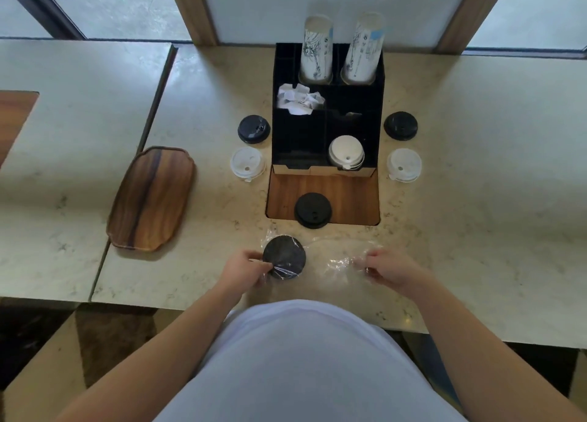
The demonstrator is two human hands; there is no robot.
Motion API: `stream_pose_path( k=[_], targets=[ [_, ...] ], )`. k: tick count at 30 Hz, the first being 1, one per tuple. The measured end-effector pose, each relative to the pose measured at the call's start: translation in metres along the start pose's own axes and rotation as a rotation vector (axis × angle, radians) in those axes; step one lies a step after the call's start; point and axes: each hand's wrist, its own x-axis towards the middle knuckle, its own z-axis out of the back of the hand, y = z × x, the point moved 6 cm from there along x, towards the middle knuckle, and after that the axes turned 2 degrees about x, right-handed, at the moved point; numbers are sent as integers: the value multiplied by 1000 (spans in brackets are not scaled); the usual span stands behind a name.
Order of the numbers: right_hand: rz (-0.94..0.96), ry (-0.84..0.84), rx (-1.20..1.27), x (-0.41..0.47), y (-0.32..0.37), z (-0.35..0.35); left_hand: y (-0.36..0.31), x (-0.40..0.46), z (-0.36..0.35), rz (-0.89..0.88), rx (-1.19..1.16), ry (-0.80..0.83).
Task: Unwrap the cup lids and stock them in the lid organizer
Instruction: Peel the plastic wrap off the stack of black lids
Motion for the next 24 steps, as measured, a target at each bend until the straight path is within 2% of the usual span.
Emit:
stream_pose_path(
  k=[3,6,9,12,14,20,22,24],
  targets=[
    [9,156,212,-6,2,-13,-2,-4,-3,-5,-22,4],
    [79,231,244,-11,10,-23,-4,-6,-7,2,-45,14],
    [97,189,82,-13,15,-28,-7,-7,-9,-5,-42,2],
    [97,90,-228,-10,16,-27,-6,-6,-5,-6,-2,-28],
    [114,96,-360,-12,17,-28,-4,-5,0,6,0,-44],
    [30,223,-397,-25,13,-34,-7,-3,5,-3,-11,-38],
    [81,238,-465,-26,15,-36,-10,-3,3,-22,-18,-25],
    [129,207,-378,-25,16,-38,-13,-4,-1,-36,-40,18]
  ],
)
